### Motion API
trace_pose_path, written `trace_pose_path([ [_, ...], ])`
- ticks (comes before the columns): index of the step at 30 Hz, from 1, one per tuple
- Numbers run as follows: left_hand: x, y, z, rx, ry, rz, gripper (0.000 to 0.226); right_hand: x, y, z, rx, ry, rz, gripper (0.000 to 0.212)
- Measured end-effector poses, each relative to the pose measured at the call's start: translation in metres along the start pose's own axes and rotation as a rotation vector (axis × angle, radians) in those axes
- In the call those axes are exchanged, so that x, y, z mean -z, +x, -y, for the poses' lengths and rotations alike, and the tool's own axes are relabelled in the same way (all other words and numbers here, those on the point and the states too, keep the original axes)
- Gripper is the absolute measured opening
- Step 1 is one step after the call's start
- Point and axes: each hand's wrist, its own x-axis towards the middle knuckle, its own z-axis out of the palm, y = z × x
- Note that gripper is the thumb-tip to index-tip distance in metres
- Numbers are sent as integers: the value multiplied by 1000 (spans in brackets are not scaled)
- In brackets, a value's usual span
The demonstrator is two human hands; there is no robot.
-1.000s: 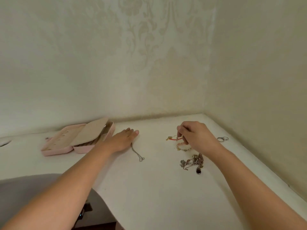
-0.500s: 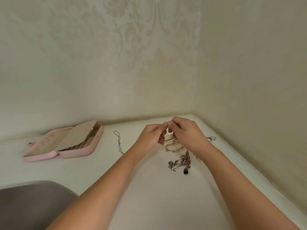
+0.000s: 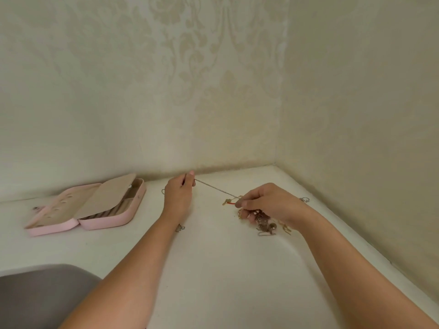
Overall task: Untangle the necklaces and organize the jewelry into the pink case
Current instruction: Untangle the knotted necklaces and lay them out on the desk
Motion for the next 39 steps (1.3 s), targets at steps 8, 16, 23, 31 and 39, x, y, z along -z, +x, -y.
trace_pose_path([
  [8,9,-3,-14,457,-1150,198,38,-2,4,-3,63,-168,-89,8],
  [16,5,-11,-22,561,-932,497,35,-4,8,-8,121,-321,-200,15],
  [23,-3,-21,-23,345,-545,621,24,-10,8,-4,159,-25,-118,5],
  [31,-9,-25,-16,67,-53,372,13,-12,8,0,211,-30,-99,9],
  [39,-5,-27,-23,182,-585,776,20,-17,6,5,336,-146,-196,18],
])
